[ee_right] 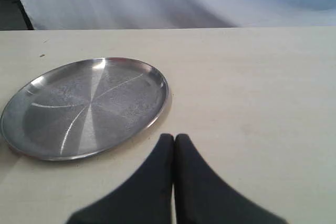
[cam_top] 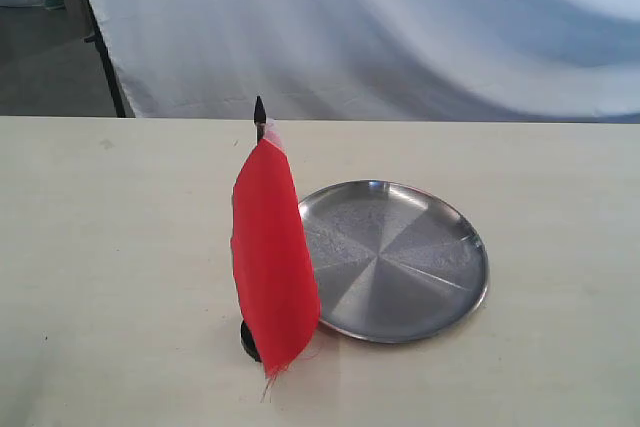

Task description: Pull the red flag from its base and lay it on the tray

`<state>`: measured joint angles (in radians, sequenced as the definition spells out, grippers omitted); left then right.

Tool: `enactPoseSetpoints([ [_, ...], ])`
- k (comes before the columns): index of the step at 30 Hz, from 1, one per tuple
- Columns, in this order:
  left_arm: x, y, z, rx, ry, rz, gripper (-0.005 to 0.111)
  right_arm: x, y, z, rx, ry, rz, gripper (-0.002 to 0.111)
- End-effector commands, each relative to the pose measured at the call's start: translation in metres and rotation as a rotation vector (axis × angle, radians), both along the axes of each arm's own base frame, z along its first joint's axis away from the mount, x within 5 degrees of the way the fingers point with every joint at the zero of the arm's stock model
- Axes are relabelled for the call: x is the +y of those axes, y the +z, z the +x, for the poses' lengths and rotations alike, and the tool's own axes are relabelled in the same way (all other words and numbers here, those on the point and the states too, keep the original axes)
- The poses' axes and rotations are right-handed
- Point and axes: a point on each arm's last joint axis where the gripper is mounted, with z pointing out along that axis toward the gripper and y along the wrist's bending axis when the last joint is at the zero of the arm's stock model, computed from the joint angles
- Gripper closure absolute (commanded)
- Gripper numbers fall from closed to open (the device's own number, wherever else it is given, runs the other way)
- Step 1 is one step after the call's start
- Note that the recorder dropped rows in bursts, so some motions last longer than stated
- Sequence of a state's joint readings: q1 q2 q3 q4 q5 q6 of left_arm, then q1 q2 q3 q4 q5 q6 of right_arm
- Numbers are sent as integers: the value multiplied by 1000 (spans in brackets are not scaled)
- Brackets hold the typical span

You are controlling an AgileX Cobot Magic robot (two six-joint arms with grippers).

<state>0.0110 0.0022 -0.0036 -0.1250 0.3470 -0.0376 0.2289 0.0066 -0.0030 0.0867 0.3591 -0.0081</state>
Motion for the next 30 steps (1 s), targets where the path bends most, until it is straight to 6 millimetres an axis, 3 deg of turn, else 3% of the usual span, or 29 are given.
enactPoseSetpoints([
  [1,0,-1,0,-1,3,-12,107,0,-1,0,-1,-5,-5,109],
  [22,0,-1,0,-5,-1,17,107,0,-1,0,-1,-5,-5,109],
  [27,2,8,2,-107,12,40,107,0,-1,0,-1,-5,-5,109],
  [30,3,19,3,-221,37,-35,107,0,-1,0,-1,-5,-5,109],
])
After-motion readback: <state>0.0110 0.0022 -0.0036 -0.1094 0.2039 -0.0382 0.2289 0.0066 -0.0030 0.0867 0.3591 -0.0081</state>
